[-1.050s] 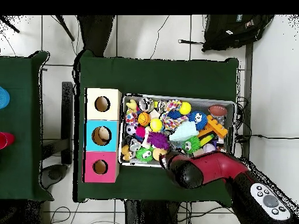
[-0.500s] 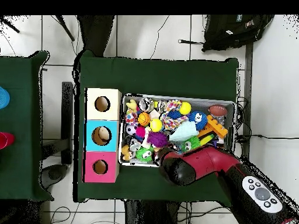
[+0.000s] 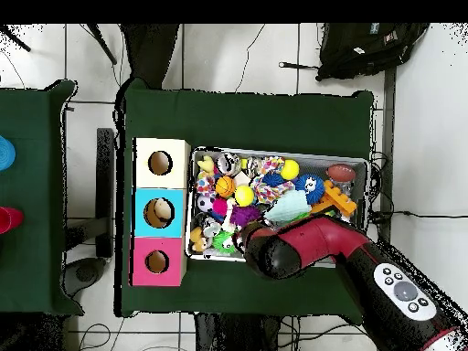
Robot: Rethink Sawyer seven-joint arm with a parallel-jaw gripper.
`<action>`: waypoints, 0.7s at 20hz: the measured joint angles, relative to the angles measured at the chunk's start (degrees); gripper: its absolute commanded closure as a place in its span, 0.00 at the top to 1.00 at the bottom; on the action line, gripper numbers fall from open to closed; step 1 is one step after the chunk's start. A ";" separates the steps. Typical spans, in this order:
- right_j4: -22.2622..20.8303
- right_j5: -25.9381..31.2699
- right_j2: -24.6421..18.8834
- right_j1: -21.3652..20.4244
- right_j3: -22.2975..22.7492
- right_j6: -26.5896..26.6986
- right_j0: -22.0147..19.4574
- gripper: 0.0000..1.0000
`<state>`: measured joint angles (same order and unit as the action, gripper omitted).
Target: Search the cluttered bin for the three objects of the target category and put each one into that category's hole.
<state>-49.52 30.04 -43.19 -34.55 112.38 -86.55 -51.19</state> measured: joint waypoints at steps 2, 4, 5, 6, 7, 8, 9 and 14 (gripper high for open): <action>-0.01 1.85 -0.78 0.43 -0.91 1.65 -0.09 1.00; -0.02 3.28 -1.38 0.71 -1.57 3.18 -0.16 1.00; -0.02 4.29 -1.70 0.89 -1.94 4.23 -0.19 1.00; -0.02 4.76 -1.83 0.98 -2.11 4.78 -0.21 1.00; -0.02 5.59 -1.98 1.12 -2.43 5.64 -0.22 1.00; -0.04 7.05 -2.17 1.41 -3.03 7.22 -0.24 1.00; -0.04 7.79 -2.26 1.57 -3.38 8.09 -0.25 1.00; -0.02 10.97 -2.74 2.28 -4.80 11.89 -0.25 1.00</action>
<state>-49.54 41.01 -45.93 -32.27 107.57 -74.67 -51.43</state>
